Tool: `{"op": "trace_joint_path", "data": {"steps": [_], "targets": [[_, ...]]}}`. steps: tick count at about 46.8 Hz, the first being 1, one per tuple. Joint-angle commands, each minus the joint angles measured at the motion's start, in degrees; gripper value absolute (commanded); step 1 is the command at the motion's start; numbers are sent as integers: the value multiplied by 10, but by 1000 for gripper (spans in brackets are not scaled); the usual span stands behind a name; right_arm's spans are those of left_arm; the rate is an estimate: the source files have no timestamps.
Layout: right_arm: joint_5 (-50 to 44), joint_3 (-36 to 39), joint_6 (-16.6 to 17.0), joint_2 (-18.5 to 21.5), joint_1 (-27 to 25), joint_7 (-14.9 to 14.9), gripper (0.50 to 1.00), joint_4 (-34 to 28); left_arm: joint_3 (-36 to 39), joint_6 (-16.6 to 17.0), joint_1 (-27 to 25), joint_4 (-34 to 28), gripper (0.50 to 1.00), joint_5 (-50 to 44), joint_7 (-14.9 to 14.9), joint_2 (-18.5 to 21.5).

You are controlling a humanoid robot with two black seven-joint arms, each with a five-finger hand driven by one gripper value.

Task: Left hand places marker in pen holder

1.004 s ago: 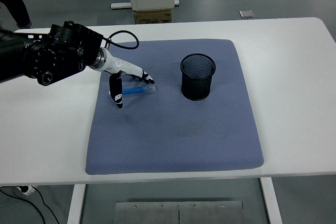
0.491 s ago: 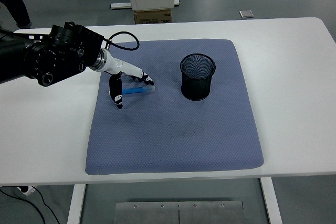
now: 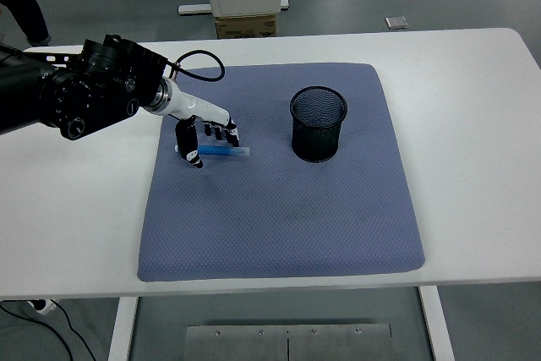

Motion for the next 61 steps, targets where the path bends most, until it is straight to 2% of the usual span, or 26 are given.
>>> {"op": "trace_joint_path", "data": {"steps": [1, 9, 20, 44, 51, 61], "targets": [[0, 0, 0, 0, 0, 0, 1000, 0, 0, 1, 0, 0, 751, 0, 0, -1], [0, 0, 0, 0, 0, 0, 1000, -1, 0, 19, -1, 0, 742, 2, 0, -3], [1, 0, 0, 0, 0, 0, 1000, 0, 0, 19, -1, 0, 719, 7, 0, -2], [0, 0, 0, 0, 0, 0, 1000, 0, 0, 38, 1, 0, 716, 33, 0, -3], [1, 0, 0, 0, 0, 0, 1000, 0, 0, 41, 1, 0, 695, 35, -1, -2], [0, 0, 0, 0, 0, 0, 1000, 0, 0, 41, 1, 0, 692, 36, -1, -2]]}}
